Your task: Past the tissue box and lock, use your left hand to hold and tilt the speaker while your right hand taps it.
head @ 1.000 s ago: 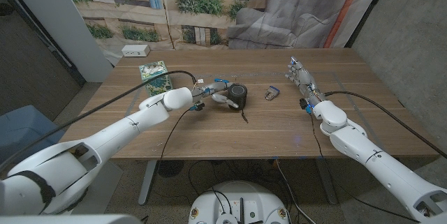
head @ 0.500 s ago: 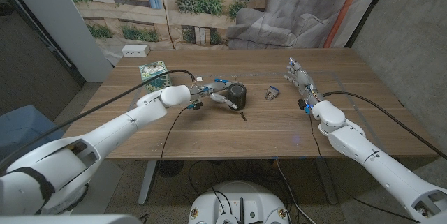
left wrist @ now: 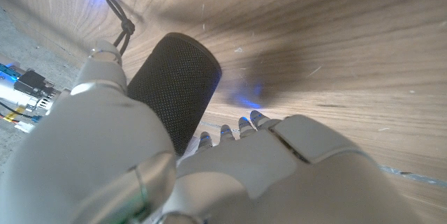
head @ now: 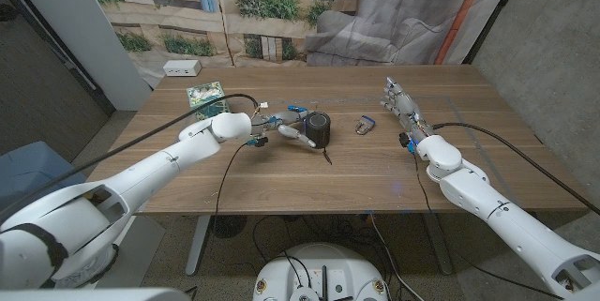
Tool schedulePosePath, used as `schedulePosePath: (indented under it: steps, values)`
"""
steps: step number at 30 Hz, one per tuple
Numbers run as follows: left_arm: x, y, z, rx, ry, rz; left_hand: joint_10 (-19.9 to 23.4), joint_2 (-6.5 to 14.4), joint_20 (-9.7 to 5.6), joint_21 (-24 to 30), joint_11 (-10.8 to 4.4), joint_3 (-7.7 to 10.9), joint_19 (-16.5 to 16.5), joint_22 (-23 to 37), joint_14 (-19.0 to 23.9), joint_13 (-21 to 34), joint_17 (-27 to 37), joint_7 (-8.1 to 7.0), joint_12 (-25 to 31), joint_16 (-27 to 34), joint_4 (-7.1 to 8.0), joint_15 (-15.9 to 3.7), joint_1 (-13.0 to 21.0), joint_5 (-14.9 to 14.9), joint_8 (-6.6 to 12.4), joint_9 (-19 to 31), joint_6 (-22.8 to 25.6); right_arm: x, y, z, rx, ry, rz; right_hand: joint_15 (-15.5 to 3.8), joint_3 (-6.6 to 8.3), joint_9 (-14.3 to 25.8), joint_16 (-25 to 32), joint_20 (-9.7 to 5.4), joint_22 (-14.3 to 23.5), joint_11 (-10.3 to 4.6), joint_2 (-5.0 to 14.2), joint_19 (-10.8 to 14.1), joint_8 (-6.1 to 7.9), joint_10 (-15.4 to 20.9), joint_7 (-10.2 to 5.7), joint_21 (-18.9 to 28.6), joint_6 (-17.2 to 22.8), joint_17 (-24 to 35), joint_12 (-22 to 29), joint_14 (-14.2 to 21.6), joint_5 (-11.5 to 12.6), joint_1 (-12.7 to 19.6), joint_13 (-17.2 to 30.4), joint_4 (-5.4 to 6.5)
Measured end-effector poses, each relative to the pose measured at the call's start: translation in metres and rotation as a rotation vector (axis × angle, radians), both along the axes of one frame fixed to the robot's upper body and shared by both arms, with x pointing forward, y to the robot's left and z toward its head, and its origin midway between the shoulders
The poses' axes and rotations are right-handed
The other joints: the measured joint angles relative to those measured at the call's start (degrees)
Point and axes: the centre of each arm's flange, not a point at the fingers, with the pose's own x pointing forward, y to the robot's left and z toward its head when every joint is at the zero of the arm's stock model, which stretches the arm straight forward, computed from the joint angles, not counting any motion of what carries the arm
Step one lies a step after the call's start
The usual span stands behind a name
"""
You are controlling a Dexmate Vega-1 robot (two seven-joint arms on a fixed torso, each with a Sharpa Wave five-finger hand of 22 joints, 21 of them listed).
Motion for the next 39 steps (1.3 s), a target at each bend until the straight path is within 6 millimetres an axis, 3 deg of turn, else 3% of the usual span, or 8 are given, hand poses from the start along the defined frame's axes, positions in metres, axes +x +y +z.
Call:
schedulePosePath:
  steps: [10, 14, 25, 39]
  values:
    - [-0.005, 0.014, 0.009, -0.039, -0.001, 0.033, 0.1, 1.6, 0.01, 0.0, 1.33, -0.65, 0.0, 0.0, 0.0, 0.0, 0.0, 1.45, 0.0, 0.0, 1.32, 0.62, -3.5, 0.0, 0.27, 0.0, -0.2, 0.0, 0.004, 0.0, 0.002, 0.004, 0.001, -0.01, -0.05, 0.0, -0.4, -0.01, 0.0, 0.0, 0.0, 0.0, 0.0, 0.0, 0.0, -0.1, 0.0, 0.0, -0.3, 0.0, 0.0, 0.0, 0.0, 0.06]
    - [-0.007, 0.02, 0.011, -0.062, 0.025, 0.034, 0.1, 2.2, 0.01, -0.1, 1.95, -0.73, 0.0, 0.0, 0.0, 0.0, 0.0, 1.85, 0.0, 0.0, 1.88, 0.62, -4.6, 0.0, 0.27, 0.0, 0.0, 0.0, 0.006, 0.001, 0.006, 0.005, 0.001, -0.23, -0.32, 0.0, -0.4, -0.71, 0.0, 0.0, -0.01, -1.2, -0.46, 0.0, -0.02, -0.5, 0.0, 0.0, -0.3, -0.2, 0.0, 0.0, 0.0, 0.32]
    - [-0.015, 0.035, 0.015, -0.127, 0.084, 0.022, 0.1, 3.2, 0.01, 0.0, 1.94, -0.91, 0.0, 0.0, 0.0, -0.3, 0.0, 2.78, 0.5, 0.3, 2.74, 0.59, -7.3, -0.3, 0.39, 0.0, -0.1, -0.002, 0.011, 0.002, 0.03, 0.006, 0.005, -0.53, -0.74, 0.0, -0.4, -0.83, 0.0, 0.22, -0.69, -1.7, -0.46, -0.2, -0.21, -0.5, -0.6, 0.1, -0.2, -0.5, 0.0, -0.7, 0.0, 0.38]
    - [-0.025, 0.061, 0.024, -0.28, 0.056, 0.004, 0.1, 5.4, -0.41, 0.5, 1.94, -0.69, 0.0, 0.0, 0.0, -0.3, 0.0, 3.63, 1.3, 1.1, 3.45, -1.05, -9.9, -0.3, 0.93, -0.2, 0.8, 0.0, 0.017, 0.005, 0.044, 0.001, 0.005, -0.53, -1.21, 0.0, -0.4, -0.82, 0.0, 0.42, -0.16, -1.7, -0.46, -0.4, 0.11, -0.5, -0.9, 0.1, -0.2, -0.5, 0.0, -1.2, 0.0, 0.86]
